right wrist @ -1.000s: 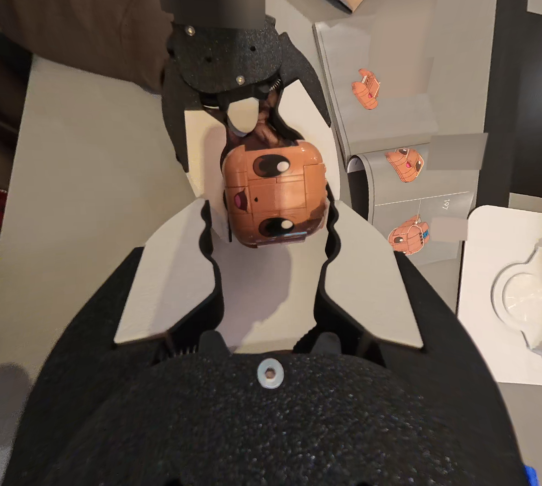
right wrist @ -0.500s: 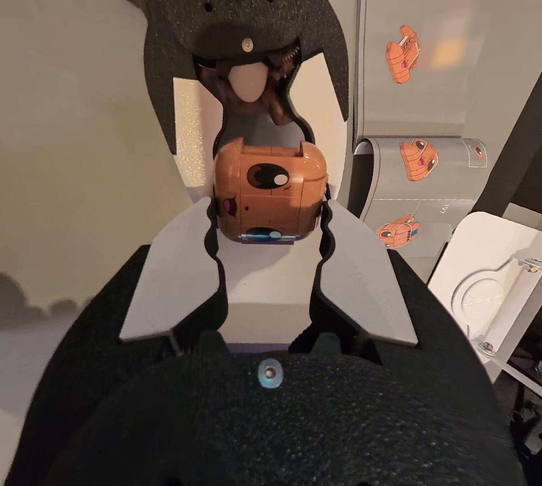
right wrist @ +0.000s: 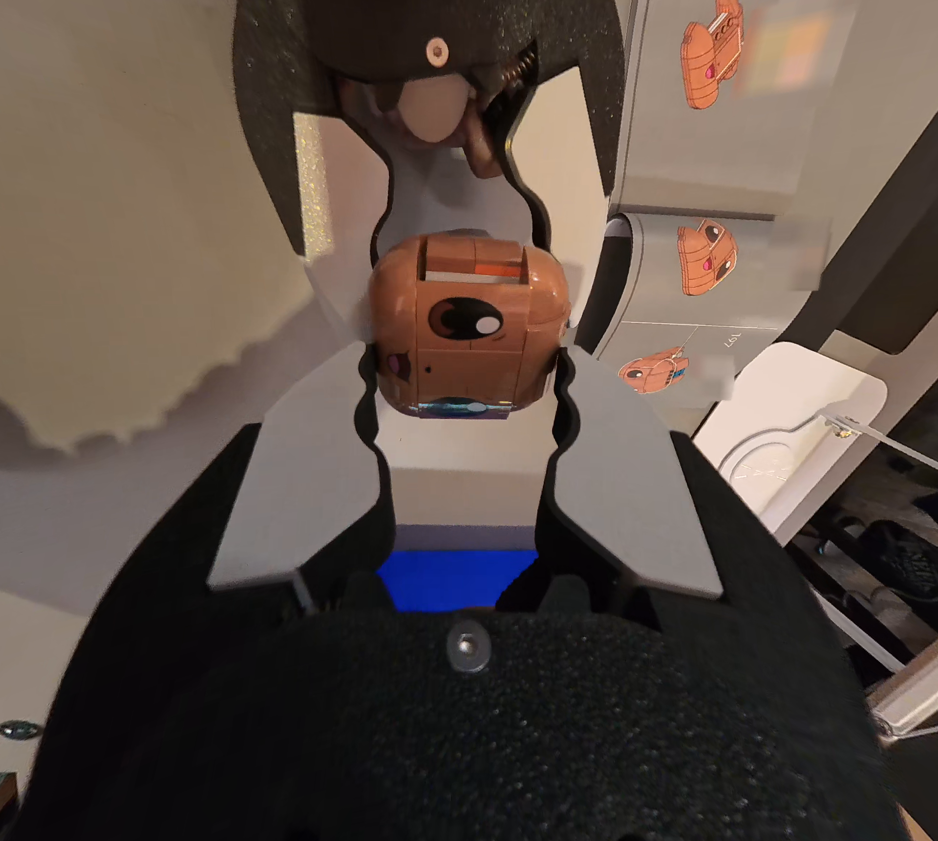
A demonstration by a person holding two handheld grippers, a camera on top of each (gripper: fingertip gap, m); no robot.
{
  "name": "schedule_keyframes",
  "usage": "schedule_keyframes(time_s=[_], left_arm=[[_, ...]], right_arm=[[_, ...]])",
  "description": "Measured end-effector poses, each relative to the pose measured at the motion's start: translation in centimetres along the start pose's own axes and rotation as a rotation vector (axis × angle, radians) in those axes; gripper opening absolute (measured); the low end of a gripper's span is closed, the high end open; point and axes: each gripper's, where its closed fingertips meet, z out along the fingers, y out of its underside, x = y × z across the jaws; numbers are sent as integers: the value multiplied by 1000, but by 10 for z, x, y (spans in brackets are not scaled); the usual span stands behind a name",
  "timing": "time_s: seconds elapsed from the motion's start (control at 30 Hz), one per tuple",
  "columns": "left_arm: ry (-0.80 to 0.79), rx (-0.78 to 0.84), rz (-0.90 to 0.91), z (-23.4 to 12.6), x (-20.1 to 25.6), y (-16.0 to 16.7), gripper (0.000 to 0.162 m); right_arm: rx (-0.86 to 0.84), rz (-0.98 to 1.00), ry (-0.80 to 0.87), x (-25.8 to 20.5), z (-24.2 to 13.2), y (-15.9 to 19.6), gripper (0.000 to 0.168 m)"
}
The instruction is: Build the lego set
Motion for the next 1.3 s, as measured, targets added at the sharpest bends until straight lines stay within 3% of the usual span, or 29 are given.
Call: schedule_keyframes(time_s=[0.47, 0.63, 0.77, 0.87, 0.97, 1.07, 1.13, 1.3], left_arm=[[-1, 13, -15, 1, 0, 2, 84], [63, 47, -84, 0, 3, -1, 84], [135, 87, -164, -2, 8, -4, 84], [174, 111, -196, -3, 11, -7, 84], [204, 124, -223, -5, 10, -8, 84], [241, 136, -266, -9, 8, -10, 84], [270, 135, -301, -10, 7, -10, 84], [348, 123, -333, -12, 14, -9, 84]], right_arm=[[-151, 20, -61, 0, 4, 4, 68], [-42, 62, -65, -1, 5, 0, 68], [165, 99, -5, 1, -5, -10, 71], [389, 165, 86, 4, -21, -18, 76], [743, 310, 219, 3, -48, -22, 78], [984, 434, 423, -3, -47, -5, 77], [1040, 467, 558, -7, -31, 8, 75], [929, 322, 864, -5, 2, 20, 82]])
